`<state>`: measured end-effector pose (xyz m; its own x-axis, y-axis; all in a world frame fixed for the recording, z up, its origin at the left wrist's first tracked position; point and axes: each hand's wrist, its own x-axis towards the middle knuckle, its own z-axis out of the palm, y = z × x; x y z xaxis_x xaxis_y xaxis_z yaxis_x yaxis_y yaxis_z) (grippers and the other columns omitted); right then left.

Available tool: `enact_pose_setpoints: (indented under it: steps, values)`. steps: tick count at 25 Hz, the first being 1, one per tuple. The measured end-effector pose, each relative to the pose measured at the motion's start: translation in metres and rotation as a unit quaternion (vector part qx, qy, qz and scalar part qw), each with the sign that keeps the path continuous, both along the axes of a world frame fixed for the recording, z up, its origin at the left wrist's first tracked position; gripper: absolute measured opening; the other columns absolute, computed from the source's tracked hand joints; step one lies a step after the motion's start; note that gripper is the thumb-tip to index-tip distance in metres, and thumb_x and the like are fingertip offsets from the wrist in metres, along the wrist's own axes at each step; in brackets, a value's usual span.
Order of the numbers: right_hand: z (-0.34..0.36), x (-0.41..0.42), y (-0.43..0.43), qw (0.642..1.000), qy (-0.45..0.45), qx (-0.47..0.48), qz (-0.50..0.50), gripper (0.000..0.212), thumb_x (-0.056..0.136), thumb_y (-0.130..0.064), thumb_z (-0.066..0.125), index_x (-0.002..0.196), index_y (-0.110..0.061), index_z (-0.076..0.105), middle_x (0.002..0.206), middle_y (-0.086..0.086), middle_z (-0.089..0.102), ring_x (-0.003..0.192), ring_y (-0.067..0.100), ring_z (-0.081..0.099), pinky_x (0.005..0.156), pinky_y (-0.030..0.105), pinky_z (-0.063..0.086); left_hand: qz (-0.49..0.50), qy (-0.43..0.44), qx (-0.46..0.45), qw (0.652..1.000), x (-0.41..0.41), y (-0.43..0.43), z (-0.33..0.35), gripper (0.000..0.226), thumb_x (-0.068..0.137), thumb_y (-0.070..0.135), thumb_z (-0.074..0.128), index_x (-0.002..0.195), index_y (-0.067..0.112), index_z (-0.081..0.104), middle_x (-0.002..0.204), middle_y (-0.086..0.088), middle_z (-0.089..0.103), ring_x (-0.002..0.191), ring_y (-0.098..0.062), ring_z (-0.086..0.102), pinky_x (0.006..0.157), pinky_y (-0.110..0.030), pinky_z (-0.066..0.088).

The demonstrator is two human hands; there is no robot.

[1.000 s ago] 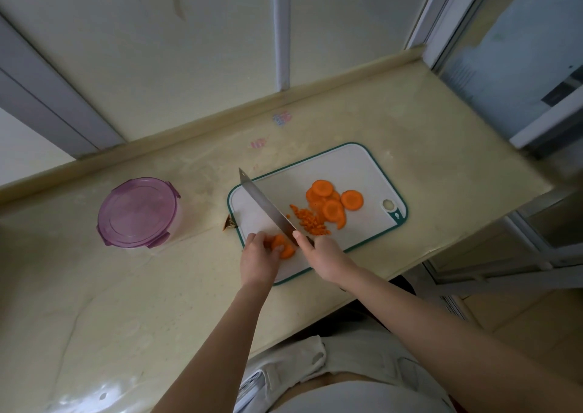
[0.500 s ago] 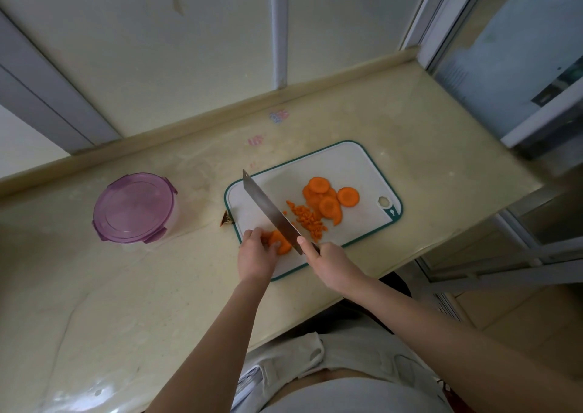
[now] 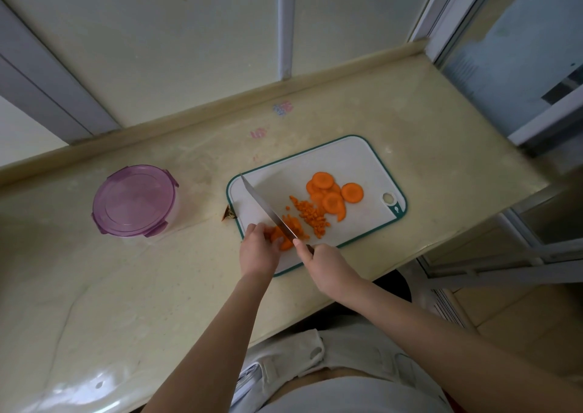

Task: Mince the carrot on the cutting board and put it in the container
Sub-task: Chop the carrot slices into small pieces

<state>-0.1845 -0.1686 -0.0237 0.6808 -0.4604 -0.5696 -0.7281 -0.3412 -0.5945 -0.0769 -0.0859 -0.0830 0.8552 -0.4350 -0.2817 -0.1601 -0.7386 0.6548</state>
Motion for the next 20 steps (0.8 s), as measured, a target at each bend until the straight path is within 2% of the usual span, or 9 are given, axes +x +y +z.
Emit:
enact_pose_setpoints:
  steps: [5, 10, 15, 20]
  values:
    - [-0.002, 0.009, -0.001, 1.000, 0.011, -0.011, 0.015, 0.049, 0.100, -0.048, 0.032, 0.058, -0.022, 0.033, 0.057, 0.000, 0.042, 0.050, 0.012, 0.041, 0.048, 0.023, 0.033, -0.001, -0.005, -0.001, 1.000, 0.000, 0.000, 0.002, 0.019, 0.084, 0.017, 0.065, 0.101, 0.008, 0.064, 0.096, -0.003, 0.051, 0.085, -0.023, 0.056, 0.072, -0.026, 0.042]
    - [-0.012, 0.014, 0.000, 0.999, -0.006, -0.033, 0.010, 0.057, 0.100, -0.049, 0.032, 0.054, -0.015, 0.033, 0.052, -0.001, 0.039, 0.046, 0.010, 0.038, 0.046, 0.019, 0.027, 0.002, -0.005, -0.001, 1.000, -0.001, -0.001, 0.002, 0.017, 0.084, 0.016, 0.065, 0.099, 0.007, 0.063, 0.096, -0.005, 0.052, 0.083, -0.022, 0.055, 0.069, -0.025, 0.040]
    - [-0.006, 0.013, -0.009, 1.000, -0.021, 0.005, 0.007, 0.057, 0.101, -0.047, 0.030, 0.053, -0.014, 0.031, 0.050, -0.001, 0.037, 0.046, 0.013, 0.037, 0.048, 0.023, 0.029, 0.001, -0.006, -0.005, 1.000, -0.001, 0.000, 0.003, 0.015, 0.085, 0.018, 0.064, 0.097, 0.008, 0.062, 0.092, -0.001, 0.049, 0.080, -0.018, 0.052, 0.069, -0.024, 0.039]
    - [-0.006, 0.023, -0.022, 0.999, -0.009, 0.040, 0.002, 0.061, 0.099, -0.054, 0.028, 0.053, -0.013, 0.032, 0.050, 0.002, 0.037, 0.046, 0.016, 0.038, 0.053, 0.029, 0.033, -0.006, -0.011, 0.001, 1.000, -0.004, 0.001, 0.007, 0.016, 0.086, 0.020, 0.063, 0.098, 0.010, 0.060, 0.093, 0.000, 0.049, 0.080, -0.016, 0.049, 0.070, -0.023, 0.038]
